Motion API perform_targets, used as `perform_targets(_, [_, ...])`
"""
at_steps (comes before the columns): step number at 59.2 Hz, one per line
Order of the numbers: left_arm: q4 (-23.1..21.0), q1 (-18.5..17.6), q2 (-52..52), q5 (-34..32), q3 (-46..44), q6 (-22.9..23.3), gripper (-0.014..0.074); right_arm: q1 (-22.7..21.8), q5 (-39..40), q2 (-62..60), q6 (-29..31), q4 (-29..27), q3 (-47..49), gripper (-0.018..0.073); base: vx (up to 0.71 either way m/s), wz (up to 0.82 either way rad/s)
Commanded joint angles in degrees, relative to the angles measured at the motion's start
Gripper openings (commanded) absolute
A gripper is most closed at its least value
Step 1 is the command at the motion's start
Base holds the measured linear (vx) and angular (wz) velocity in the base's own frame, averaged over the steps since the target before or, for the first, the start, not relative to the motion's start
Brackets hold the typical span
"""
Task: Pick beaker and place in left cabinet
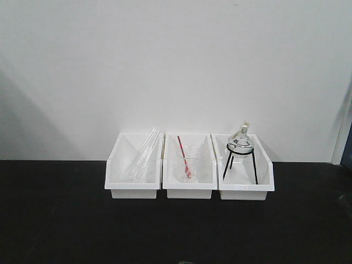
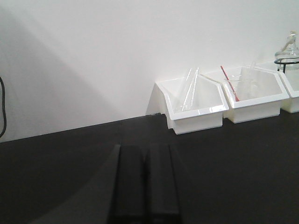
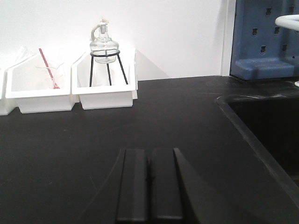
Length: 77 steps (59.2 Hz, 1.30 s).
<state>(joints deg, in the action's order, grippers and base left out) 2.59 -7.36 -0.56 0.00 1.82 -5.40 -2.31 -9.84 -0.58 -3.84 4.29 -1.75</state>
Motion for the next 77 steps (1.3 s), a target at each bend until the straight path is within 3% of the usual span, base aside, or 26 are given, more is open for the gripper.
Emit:
perform_targets(1, [-0.2, 0.0, -1.1, -4.3, 0.9, 0.2, 0.0001, -0.4, 4.6, -0.8, 0.1, 0.7, -0.4, -0.0008, 0.00, 0.00])
perform_targets(55, [-0.2, 0.0, -1.1, -4.3, 0.9, 0.2, 0.0001, -0.4, 4.7, -0.8, -0.8, 1.1, -0.4, -0.0008, 0.00, 0.00])
perform_targets(65, [-0.2, 0.0, -1.1, -4.3, 0.9, 0.2, 0.0001, -0.4, 7.3, -0.8, -0.4, 0.8, -0.3, -0.0008, 0.00, 0.00])
perform_targets(77, [-0.2, 0.0, -1.1, -4.3, 0.9, 0.2, 0.0001, -0.4, 17.0, -0.8, -0.8, 0.3, -0.3, -0.0008, 0.00, 0.00])
